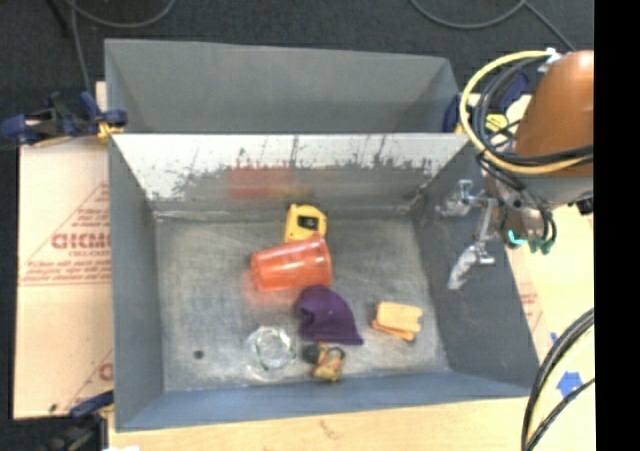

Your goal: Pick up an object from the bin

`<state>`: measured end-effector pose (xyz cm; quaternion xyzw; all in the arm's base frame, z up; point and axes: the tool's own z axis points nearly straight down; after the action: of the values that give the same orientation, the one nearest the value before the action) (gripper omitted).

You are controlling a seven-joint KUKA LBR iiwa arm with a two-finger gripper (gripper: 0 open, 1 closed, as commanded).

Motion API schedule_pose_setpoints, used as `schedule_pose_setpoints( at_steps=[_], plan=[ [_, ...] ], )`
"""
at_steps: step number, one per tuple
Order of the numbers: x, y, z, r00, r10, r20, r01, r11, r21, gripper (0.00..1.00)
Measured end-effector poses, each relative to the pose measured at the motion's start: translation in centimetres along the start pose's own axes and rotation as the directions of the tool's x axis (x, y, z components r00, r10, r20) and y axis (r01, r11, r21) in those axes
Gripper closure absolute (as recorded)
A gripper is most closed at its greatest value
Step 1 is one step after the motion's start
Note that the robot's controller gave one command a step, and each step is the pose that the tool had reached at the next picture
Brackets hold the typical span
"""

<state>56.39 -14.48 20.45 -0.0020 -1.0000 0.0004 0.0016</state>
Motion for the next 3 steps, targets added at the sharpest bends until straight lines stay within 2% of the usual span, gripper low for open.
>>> schedule_pose_setpoints(
  at_steps=[1, 2, 3],
  plan=[
    [-0.2, 0.1, -0.5, 1.0, -0.003, 0.008, 0.003, 1.0, 0.001, 0.0],
    [1.9, 1.3, 1.5, 0.997, -0.072, 0.017, 0.071, 0.997, 0.005, 0.0],
    [6.9, 1.4, 5.7, 0.968, -0.25, 0.009, 0.25, 0.968, 0.0, 0.0]
  ],
)
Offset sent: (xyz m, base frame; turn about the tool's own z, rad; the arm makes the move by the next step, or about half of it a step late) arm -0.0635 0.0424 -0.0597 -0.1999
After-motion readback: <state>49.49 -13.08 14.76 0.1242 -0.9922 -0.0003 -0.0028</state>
